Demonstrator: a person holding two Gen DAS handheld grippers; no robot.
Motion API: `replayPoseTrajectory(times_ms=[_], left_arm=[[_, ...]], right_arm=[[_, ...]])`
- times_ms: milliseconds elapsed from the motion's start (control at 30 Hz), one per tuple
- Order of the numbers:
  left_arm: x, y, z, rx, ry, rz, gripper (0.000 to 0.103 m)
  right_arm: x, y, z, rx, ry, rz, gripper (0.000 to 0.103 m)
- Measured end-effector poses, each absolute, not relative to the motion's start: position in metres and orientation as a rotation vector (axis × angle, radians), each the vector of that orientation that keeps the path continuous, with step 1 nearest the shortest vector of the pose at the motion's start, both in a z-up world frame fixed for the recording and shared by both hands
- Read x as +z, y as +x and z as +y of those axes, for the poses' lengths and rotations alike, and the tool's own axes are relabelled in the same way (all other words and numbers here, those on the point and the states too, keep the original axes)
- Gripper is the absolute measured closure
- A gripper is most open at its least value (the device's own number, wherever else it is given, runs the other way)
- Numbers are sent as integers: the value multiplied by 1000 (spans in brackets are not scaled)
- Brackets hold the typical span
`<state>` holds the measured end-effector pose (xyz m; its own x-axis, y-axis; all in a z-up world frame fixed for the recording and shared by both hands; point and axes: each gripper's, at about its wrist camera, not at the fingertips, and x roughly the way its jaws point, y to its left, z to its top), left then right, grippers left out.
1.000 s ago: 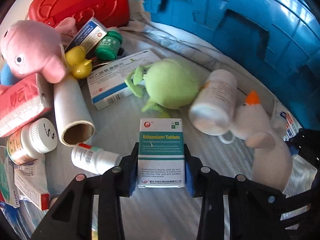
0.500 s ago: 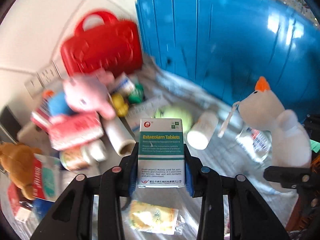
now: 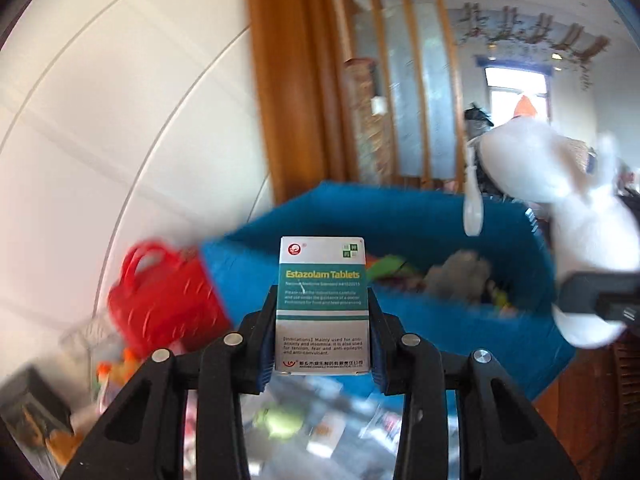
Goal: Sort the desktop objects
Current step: 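Carry the box and goose over the blue bin and open both tools, then move both tools back over the cluttered table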
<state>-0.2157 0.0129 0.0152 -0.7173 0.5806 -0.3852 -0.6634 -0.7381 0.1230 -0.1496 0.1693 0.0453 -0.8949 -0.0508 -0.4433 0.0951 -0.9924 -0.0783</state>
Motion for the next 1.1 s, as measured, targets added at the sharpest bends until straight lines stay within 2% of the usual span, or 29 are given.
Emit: replayPoseTrajectory(times_ms=[100, 200, 267, 300, 333, 433, 467, 500, 633, 667, 833, 933, 1033, 1100], left_arm=[[39, -226, 63, 2381, -401, 360, 66], [56, -242, 116, 2352, -427, 345, 59], [61, -250, 149, 2390, -424, 376, 38], [63, -252, 164, 2424, -424, 393, 20], [66, -255, 177, 2469, -409, 396, 12], [73, -252, 192, 2507, -386, 353, 4], [74, -251, 195, 2511, -381, 333, 3], [76, -247, 196, 2519, -375, 324, 3], [67, -227, 195, 2640, -242, 460, 3], [65, -223, 192, 2668, -212, 479, 3], [46, -211, 131, 2720, -246, 332, 3], [24, -209, 85, 2764, -405, 386, 3], [7, -192, 43, 2829, -405, 467, 3], [-1, -177, 7, 2857, -392, 447, 3]], right_arm=[[57, -168, 226, -3042, 735, 115, 48], [60, -193, 284, -3080, 792, 60, 47], [59, -211, 313, -3099, 831, 33, 45], [57, -219, 329, -3109, 856, 25, 42], [56, -223, 339, -3127, 854, 10, 39], [54, -220, 374, -3152, 867, -24, 25], [52, -218, 381, -3155, 840, -44, 14], [52, -213, 387, -3156, 802, -61, 8], [61, -191, 387, -3129, 626, -116, 4], [64, -185, 385, -3117, 569, -129, 0], [72, -164, 359, -3046, 421, -189, 0], [73, -159, 324, -2974, 387, -111, 0], [69, -161, 278, -2876, 410, -25, 0], [63, -167, 244, -2827, 470, 23, 0]])
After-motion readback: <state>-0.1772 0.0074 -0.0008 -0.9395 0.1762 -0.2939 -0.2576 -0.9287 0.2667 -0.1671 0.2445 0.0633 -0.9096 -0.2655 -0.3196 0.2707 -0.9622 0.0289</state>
